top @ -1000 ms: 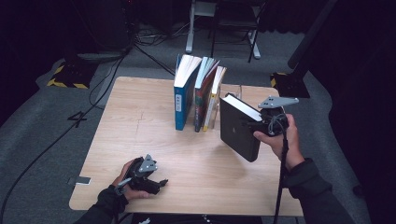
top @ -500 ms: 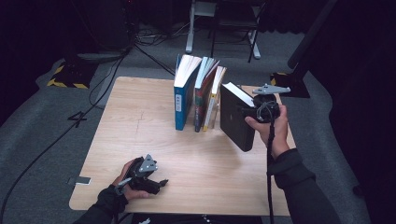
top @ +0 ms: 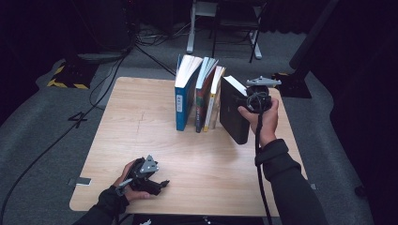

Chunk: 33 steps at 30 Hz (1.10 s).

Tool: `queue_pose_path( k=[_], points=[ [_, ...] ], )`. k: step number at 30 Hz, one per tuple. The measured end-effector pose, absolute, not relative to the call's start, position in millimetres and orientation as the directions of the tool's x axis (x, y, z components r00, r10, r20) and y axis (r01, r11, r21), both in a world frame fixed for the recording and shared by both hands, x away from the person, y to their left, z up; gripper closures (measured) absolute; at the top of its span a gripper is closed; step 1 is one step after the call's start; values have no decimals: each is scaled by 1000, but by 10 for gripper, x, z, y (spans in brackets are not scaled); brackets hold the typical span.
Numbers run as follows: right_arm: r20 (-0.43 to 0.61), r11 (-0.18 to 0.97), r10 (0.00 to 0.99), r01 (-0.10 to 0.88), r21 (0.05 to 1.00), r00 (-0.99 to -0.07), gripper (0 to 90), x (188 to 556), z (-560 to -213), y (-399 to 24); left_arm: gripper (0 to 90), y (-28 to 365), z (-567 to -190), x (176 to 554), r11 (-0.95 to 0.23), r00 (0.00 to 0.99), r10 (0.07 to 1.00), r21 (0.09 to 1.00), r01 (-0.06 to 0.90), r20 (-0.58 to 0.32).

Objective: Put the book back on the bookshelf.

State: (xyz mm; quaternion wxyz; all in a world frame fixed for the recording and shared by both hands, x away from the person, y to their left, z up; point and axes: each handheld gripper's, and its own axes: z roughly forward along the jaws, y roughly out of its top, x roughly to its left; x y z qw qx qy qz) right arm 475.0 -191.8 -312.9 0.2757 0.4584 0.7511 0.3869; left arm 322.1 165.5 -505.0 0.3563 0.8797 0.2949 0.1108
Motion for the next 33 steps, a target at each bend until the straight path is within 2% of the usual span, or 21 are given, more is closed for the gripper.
queue_pose_path(
  k=[8, 20, 33],
  points=[
    [-19, 205, 933, 486, 849, -360, 533, 4993, -3215, -1905, 158, 1653, -5049, 3220, -572, 801, 598, 692, 440, -15],
    [-23, 185, 937, 442, 878, -348, 531, 5256, -3380, -1915, 158, 1638, -5051, 3218, -571, 801, 599, 693, 440, -15],
    [-69, 252, 920, 450, 856, -385, 520, 5108, -3451, -1933, 158, 1635, -5049, 3221, -574, 802, 597, 692, 438, -13]
  ],
)
